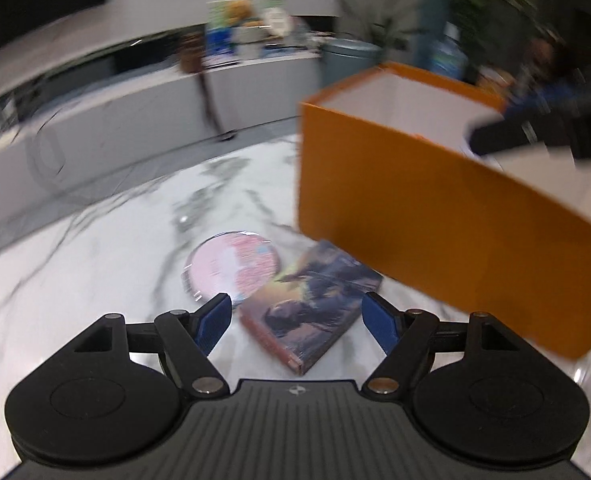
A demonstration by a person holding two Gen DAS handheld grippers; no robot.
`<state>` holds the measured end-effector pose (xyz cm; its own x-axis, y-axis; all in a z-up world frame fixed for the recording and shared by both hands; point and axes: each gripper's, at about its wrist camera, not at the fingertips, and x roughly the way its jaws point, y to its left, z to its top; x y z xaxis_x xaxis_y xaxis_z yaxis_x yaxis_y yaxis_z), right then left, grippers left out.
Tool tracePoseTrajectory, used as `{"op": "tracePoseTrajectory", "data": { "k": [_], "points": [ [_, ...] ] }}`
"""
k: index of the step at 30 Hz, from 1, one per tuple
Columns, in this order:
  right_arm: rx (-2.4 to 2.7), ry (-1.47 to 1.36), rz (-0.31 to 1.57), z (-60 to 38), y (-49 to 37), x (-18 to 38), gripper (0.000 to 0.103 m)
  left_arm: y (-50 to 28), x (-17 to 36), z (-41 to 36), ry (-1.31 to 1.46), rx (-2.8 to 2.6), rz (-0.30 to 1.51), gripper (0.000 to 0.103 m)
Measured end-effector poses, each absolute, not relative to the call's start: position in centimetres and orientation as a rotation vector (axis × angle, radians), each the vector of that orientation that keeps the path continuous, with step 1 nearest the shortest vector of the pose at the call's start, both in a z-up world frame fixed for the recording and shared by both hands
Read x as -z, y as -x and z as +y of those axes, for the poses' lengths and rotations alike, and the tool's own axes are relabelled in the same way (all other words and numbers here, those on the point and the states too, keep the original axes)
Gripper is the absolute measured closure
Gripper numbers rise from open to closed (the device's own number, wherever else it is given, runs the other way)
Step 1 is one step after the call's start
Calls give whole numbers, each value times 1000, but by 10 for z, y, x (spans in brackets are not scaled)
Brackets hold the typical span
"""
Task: Organize rigid objects
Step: 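Grasp painted card box with left tool while right tool grasps pink compact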
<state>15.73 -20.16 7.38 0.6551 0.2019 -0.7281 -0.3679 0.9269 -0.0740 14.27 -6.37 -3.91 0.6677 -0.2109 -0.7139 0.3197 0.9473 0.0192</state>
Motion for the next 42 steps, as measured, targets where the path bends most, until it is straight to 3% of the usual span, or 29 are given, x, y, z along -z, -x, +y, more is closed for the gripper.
{"op": "tracePoseTrajectory", "data": {
  "k": [6, 16, 26, 35, 39, 42],
  "points": [
    [-328, 213, 791, -199, -165, -74, 46, -154, 58, -82, -308, 361, 777, 12],
    [-379, 204, 766, -183, -167, -75, 46, -125, 60, -82, -367, 347, 751, 28],
    [-478, 242, 779, -139, -161, -60, 46, -74, 48, -43, -298, 230, 850, 31],
    [-522, 304, 842, -90, -170, -21, 46, -52, 44, -3, -269, 146, 845, 30],
    [-507, 345, 859, -74, -177, 2, 43, -49, 50, -1, -292, 172, 813, 19],
    [-485, 343, 863, -68, -182, 18, 37, -53, 55, 1, -278, 176, 797, 17]
  ]
}}
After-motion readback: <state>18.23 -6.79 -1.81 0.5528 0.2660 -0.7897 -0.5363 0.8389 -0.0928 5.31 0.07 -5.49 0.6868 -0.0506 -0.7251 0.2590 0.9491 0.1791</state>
